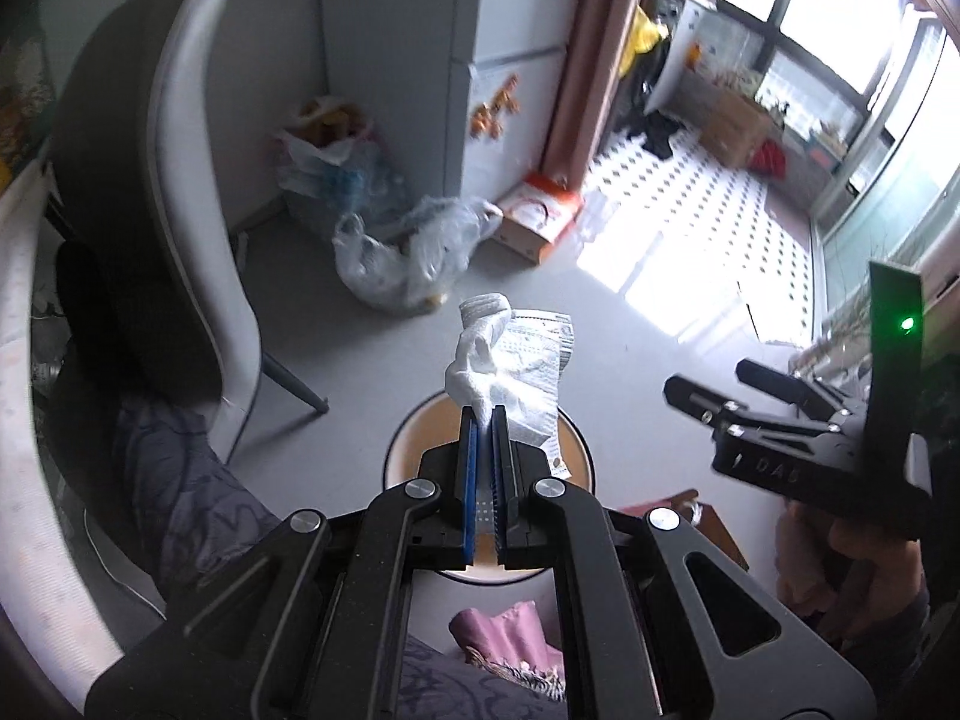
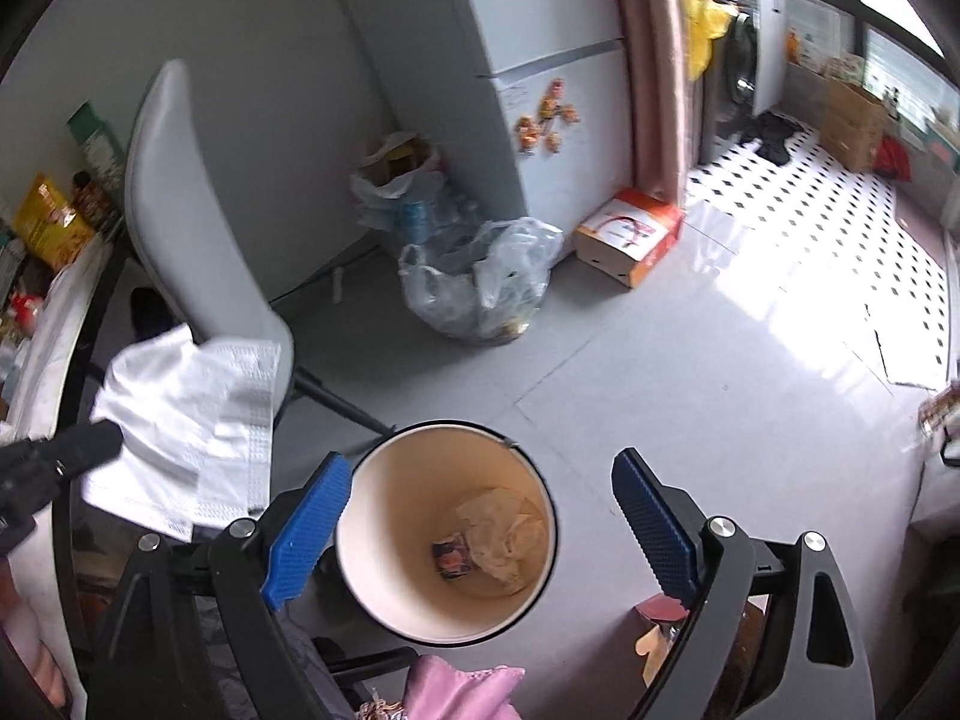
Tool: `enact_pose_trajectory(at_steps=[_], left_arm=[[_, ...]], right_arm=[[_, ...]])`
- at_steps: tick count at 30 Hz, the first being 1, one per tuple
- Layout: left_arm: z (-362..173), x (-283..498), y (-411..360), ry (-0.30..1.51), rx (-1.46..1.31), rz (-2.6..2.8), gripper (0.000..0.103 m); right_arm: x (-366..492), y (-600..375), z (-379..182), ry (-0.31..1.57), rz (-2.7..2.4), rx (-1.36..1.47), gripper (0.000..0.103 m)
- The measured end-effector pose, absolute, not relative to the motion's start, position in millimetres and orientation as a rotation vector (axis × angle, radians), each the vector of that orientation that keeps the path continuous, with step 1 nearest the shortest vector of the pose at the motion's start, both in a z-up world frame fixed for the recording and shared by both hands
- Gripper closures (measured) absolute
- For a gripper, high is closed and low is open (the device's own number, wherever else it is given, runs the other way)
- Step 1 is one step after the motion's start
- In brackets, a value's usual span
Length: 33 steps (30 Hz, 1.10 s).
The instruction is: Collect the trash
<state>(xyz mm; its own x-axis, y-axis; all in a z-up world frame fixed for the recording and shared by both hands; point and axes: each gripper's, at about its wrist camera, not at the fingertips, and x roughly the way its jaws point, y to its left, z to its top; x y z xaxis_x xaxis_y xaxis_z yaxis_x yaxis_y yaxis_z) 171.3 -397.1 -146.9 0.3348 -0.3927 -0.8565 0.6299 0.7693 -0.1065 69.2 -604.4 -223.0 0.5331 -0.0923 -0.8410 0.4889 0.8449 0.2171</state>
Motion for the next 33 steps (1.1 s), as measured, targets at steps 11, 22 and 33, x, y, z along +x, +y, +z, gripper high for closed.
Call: enact_pose_trajectory(at_steps=[11, 22, 33], left_arm=[[-149, 164, -421, 0.999, 0.354, -0.657, 0.014], [-95, 189, -349, 0.901, 0.262, -0.508, 0.007], [-53, 194, -249, 0.811, 0.124, -0.36, 0.006]], right_arm=[[60, -621, -222, 0.911, -0.425, 0.504, 0.016], [74, -582, -179, 0.828, -0.316, 0.46, 0.012], [96, -519, -131, 0.75, -0.195, 0.393, 0.008]])
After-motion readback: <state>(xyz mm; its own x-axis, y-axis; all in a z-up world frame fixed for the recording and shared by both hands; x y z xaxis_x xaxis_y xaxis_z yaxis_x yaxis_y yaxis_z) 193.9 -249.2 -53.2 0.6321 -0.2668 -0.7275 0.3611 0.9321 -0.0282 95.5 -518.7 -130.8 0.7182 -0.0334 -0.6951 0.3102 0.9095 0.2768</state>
